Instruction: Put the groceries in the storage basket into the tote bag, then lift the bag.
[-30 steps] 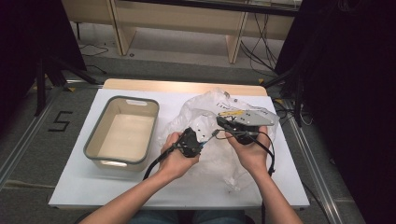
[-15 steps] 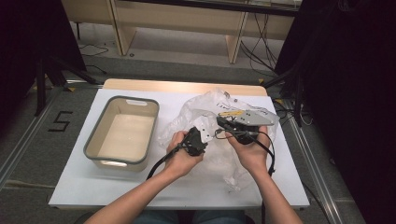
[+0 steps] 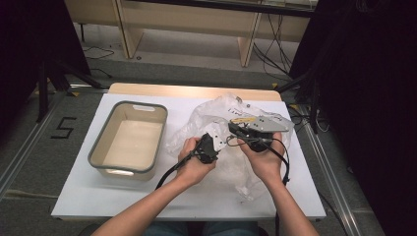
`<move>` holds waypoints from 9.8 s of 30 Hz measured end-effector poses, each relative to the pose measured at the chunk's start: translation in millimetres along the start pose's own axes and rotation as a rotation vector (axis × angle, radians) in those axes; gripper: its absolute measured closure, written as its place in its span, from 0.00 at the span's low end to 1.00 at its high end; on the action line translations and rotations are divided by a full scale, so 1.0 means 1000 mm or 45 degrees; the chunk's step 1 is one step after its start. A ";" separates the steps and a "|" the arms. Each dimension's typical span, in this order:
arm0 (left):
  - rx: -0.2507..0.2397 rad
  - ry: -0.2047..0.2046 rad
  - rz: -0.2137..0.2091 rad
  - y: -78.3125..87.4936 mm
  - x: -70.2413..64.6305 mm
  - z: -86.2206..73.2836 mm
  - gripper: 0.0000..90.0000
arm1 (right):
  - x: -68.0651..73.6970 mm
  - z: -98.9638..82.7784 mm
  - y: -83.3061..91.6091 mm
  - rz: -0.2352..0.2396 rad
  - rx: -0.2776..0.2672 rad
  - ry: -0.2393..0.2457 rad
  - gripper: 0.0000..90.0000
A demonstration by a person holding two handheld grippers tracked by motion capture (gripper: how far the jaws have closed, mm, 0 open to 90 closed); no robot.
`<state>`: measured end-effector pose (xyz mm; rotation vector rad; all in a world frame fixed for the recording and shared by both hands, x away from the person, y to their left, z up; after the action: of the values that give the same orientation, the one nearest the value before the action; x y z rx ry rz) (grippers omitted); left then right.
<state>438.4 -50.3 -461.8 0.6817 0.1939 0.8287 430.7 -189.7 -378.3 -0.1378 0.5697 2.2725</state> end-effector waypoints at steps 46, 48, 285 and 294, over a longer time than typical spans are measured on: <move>-0.089 0.049 -0.100 0.053 -0.003 -0.010 0.63 | -0.001 -0.009 0.002 0.017 0.042 -0.007 1.00; -0.106 0.064 -0.106 0.062 -0.001 -0.010 0.62 | 0.001 -0.010 0.002 0.024 0.057 -0.005 1.00; 0.283 0.323 0.023 0.042 0.019 -0.091 0.32 | -0.047 -0.163 0.123 -0.139 0.645 -0.405 0.34; 0.323 0.413 -0.011 0.042 0.020 -0.094 0.39 | -0.045 -0.165 0.122 -0.120 0.672 -0.406 0.34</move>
<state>387.2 29.6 -506.0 0.7794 0.6023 0.9125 361.7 -365.6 -469.9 0.4401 0.9397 1.9268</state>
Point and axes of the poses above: each handheld gripper's, and its own axes: y roughly backward along the jaws, z roughly out of its top, x roughly to its left, the point moved 3 cm from there along -y, roughly forward along the jaws, and after that the axes turned 11 degrees about y, right-handed, at the moved point
